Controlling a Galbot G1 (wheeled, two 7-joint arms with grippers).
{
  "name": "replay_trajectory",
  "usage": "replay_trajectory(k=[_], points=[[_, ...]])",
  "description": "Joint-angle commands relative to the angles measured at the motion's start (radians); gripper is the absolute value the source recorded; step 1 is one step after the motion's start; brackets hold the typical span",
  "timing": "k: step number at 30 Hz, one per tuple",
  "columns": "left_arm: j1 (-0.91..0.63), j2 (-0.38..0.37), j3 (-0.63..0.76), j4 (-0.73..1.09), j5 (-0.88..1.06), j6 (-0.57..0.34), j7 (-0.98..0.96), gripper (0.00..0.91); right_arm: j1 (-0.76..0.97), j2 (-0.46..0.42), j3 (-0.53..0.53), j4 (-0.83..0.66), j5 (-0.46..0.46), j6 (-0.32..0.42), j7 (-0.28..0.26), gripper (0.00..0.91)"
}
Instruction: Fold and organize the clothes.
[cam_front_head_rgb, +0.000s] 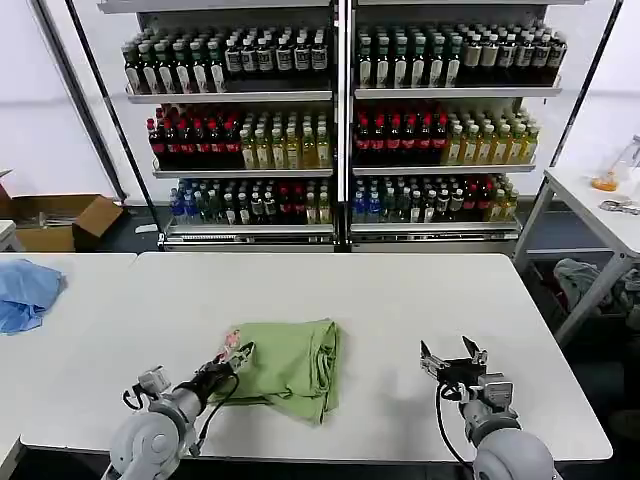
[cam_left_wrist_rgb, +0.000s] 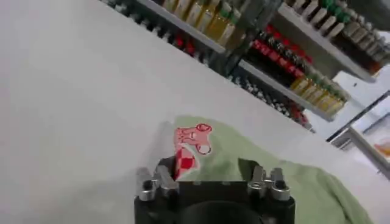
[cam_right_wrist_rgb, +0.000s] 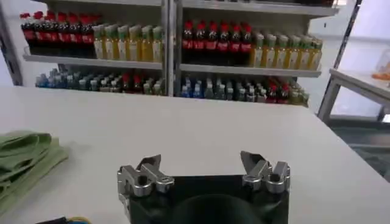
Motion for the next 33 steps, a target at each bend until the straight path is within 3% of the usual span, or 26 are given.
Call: replay_trajectory(k=[1,19,23,29,33], points=[[0.008,-0.022,-0.045,0.020,-0.198,0.018,0.009,0.020,0.000,-0.001,0.001,0.006,0.002,0.000,0.002,0.907],[0.025,-0.064,-0.217,-0.037,-0.415,0.007,0.008,0.020,0.003,-0.016,-0.002,0.020,0.013,-0.002,0.005,0.907],[0.020,0.000,-0.337,-0.054,-0.365,0.002,-0.001,0.020,0.002,-0.016,-0.001,0.028,0.014,-0.002,0.005,0.907],[0.010,0.186,-0.535,-0.057,-0.158,-0.018,0.006,0.020,0.005,-0.027,0.005,0.040,0.026,-0.001,0.006,0.907],[-0.015,0.274,-0.604,-0.082,-0.086,0.024,0.015,0.020,0.012,-0.033,0.005,0.048,0.033,-0.002,0.006,0.907]])
